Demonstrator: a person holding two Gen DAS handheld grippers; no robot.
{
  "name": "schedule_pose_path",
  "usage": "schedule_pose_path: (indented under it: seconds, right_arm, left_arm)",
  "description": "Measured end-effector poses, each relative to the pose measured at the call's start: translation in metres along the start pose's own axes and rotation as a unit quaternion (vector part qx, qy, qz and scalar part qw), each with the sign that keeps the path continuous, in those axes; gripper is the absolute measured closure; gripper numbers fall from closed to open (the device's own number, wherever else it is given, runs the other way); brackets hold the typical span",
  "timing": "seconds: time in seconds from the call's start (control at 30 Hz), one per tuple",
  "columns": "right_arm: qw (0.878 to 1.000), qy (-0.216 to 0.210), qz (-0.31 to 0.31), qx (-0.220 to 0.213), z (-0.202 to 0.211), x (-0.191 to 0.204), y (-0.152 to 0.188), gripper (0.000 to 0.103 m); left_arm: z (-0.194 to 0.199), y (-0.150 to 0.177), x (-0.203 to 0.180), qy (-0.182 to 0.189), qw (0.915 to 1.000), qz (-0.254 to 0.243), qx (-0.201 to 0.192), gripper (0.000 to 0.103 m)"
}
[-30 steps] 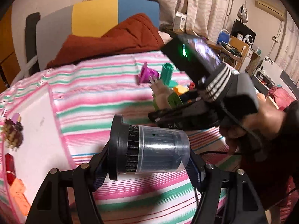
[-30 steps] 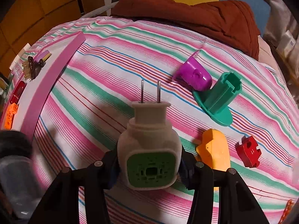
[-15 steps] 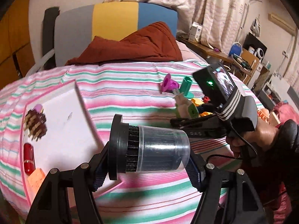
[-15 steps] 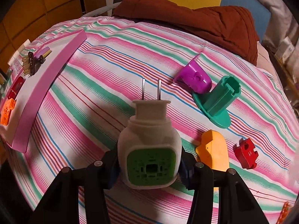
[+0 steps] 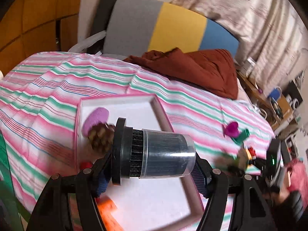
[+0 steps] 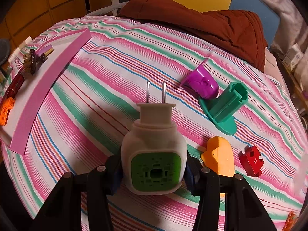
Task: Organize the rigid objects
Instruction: 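Carry the clear cylinder into the tray and open the left tool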
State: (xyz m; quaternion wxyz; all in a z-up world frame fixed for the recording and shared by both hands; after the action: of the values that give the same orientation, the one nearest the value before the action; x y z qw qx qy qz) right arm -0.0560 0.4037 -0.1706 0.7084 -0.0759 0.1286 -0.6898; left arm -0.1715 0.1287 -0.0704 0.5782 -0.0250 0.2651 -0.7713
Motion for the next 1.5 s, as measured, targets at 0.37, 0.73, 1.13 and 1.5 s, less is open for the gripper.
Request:
schedule_pose_path:
  seconds: [0.37, 0.73, 1.13, 1.5]
  right_arm:
    - [1.0, 0.005, 0.009, 0.0, -0.001, -0.002, -0.006, 0.051]
    - [1.0, 0.011, 0.018, -0.002, -0.002, 0.0, -0.009, 0.051]
    - [1.0, 0.01, 0.017, -0.004, -0.003, 0.0, -0.01, 0.051]
    - [0.999, 0.032, 0.029, -0.01, -0.003, 0.001, -0.012, 0.051]
  left_arm:
    - [-0.068, -0.061, 0.008, -0.011, 0.9992, 0.003, 0.039, 0.031]
    - [-0.128, -0.07, 0.042, -0.062, 0.9926, 0.016, 0.104, 0.03]
    - [-0.051, -0.081, 0.036, -0.071, 0.9974, -0.003, 0.011, 0.02]
    - [0.031, 0.012, -0.002, -0.102, 0.9915, -0.038, -0.071, 0.02]
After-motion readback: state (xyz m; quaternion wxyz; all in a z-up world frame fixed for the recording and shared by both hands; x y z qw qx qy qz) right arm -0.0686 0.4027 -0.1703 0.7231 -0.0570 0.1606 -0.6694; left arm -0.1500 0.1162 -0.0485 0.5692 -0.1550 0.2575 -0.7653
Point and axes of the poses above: each gripper's, at about its wrist camera, not at the fingertips, and z roughly against the way its jaws point, x to its left, y to its underside, the point moved 9 cm from there along -z, roughly the way its jaws point, and after that the axes turned 11 degrees about x, right-handed, at the moved point
